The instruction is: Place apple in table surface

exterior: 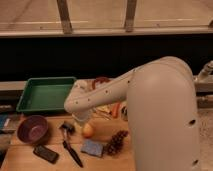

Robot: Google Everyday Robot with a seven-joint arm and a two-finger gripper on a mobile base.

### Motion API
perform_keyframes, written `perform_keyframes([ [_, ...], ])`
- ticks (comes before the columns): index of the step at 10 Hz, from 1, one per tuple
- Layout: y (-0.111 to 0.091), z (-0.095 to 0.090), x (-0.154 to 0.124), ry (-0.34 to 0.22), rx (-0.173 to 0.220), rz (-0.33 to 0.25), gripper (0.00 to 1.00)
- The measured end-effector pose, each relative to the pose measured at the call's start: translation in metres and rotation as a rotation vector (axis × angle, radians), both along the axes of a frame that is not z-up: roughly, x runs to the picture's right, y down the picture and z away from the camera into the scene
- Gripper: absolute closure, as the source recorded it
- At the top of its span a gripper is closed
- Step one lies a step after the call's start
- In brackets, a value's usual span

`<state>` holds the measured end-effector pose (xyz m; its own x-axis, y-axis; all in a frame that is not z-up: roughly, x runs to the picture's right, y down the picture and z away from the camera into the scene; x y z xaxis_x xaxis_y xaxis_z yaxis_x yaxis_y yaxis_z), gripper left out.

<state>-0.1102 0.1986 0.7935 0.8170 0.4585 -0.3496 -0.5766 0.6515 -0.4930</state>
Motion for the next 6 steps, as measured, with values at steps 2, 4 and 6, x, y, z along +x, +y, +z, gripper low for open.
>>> perform_keyframes([
  [2,0.005,0.010,0.008,0.014,-0.026,0.018,0.37],
  [4,0.012,0.016,0.008,0.016,-0.046,0.016,0.37],
  [6,0.018,0.018,0.010,0.016,-0.066,0.013,0.37],
])
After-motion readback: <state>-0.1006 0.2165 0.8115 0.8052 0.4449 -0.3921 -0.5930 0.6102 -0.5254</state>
